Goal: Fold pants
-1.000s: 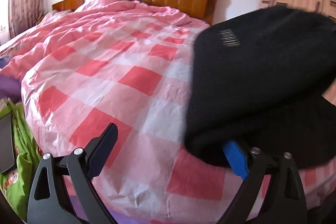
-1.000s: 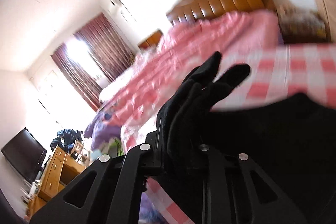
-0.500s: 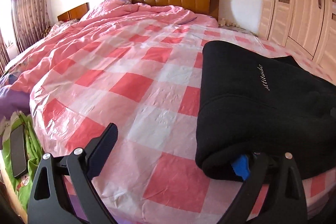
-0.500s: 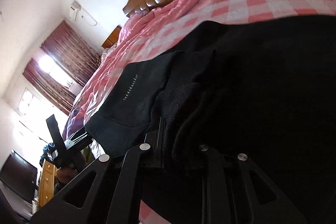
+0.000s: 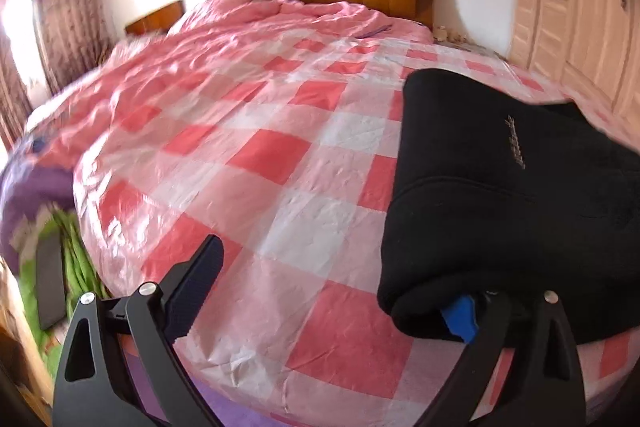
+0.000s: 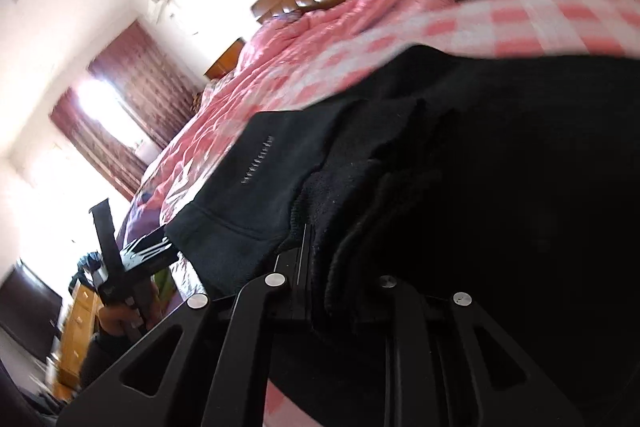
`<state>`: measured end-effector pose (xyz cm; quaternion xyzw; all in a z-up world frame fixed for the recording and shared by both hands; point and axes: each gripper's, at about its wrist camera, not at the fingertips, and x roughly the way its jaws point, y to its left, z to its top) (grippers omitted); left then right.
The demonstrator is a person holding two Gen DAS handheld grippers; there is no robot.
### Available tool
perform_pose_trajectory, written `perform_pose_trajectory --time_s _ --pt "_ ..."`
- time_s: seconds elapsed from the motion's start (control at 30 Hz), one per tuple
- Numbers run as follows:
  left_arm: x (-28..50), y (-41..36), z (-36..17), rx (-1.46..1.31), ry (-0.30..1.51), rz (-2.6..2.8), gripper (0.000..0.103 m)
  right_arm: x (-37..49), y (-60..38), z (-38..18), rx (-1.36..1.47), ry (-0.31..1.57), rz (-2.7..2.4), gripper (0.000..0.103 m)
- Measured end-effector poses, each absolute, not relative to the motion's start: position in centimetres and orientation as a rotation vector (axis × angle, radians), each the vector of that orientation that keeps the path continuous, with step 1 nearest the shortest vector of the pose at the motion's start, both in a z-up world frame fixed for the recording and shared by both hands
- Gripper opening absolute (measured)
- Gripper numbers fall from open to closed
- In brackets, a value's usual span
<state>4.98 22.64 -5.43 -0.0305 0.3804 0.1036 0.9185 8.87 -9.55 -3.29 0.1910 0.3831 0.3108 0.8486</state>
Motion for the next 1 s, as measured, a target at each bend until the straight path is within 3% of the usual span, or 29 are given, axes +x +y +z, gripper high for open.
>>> perform_pose_trajectory --time_s 0.1,0.4,0.5,0.57,0.6,0.83,1.0 --pt "4.7 24.4 -6.0 -0.212 0.800 0.195 0.096 9.4 -9.0 -4.0 0.397 0.821 0.665 0.020" --pt "4.1 24.0 -6.1 -0.214 0.814 0.186 0.096 10.4 -9.4 -4.8 0.446 0.906 0.665 0.024" --pt "2.4 22.2 -4.6 0.007 0.798 0.189 0.099 9.7 -10.9 -4.7 0.470 0.950 0.651 0.042" --pt "0.8 21.3 -3.8 0.174 0.779 0.216 0.101 8.7 -12.4 -4.1 0.467 0.913 0.620 0.073" --pt "0.0 21.2 -3.3 0.225 0.764 0.233 0.101 7.8 -13.2 -3.1 0.432 0.862 0.575 0.093" --pt "1.3 18.6 3.6 0.161 0.565 0.100 0.101 6.4 -7.3 1.3 0.080 0.684 0.646 0.094" --pt "10.6 12.5 1.9 0.249 0.720 -0.070 0.101 7.1 -2.0 -0.4 -0.060 0.770 0.773 0.094"
